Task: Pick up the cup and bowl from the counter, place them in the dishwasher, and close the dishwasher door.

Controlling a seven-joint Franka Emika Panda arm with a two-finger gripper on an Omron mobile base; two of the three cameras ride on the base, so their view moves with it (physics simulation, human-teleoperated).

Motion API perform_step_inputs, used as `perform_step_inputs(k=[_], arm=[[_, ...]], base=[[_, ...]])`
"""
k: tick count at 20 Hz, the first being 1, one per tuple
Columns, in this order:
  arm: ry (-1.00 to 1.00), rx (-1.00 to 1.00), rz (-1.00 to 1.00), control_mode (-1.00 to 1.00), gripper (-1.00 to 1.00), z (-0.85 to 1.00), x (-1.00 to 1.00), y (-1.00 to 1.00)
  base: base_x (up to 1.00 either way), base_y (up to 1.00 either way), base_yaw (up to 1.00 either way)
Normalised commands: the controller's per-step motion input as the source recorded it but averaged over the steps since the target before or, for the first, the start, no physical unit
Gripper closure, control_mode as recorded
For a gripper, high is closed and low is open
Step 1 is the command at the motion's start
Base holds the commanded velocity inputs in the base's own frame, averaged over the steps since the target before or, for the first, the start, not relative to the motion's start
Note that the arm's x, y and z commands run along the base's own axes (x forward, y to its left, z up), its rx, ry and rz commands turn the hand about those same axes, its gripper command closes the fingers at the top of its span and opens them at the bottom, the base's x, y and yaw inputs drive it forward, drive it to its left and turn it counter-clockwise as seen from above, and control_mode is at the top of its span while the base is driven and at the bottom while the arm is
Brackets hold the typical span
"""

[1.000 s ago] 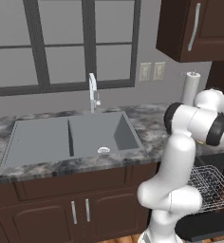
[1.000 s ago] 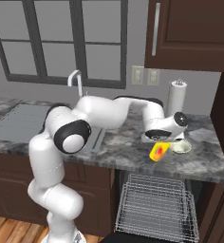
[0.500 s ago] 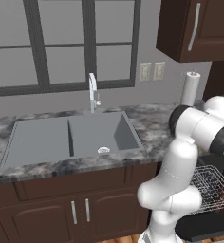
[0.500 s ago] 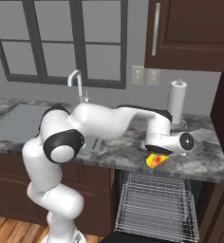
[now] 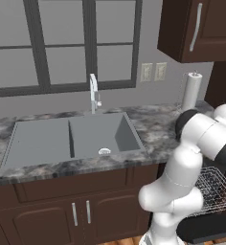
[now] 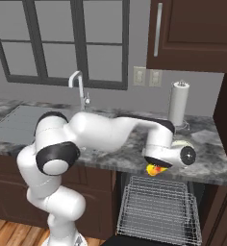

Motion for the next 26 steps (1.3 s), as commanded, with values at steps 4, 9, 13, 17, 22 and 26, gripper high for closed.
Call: perform_step_inputs(k=[4, 9, 13, 17, 22, 26], arm=[[-0.02, 0.00, 0.00, -1.00, 1.00, -0.22, -0.53, 0.00], [-0.01, 0.00, 0.00, -1.00, 1.00, -0.30, -0.28, 0.00], [0.00, 0.00, 0.01, -1.00, 1.00, -0.37, -0.03, 0.00], [0.00, 0.00, 0.05, -1.00, 1.00, -0.41, -0.06, 0.00], [-0.05, 0.00, 0.05, -1.00, 1.00, -0.32, -0.27, 0.00], [-0.07, 0.07, -0.03, -1.00, 1.00, -0.32, -0.39, 0.00]], base=[[0.00, 0.00, 0.00], [0.00, 0.00, 0.00], [0.00, 0.00, 0.00], [0.00, 0.00, 0.00], [0.00, 0.00, 0.00], [0.00, 0.00, 0.00]])
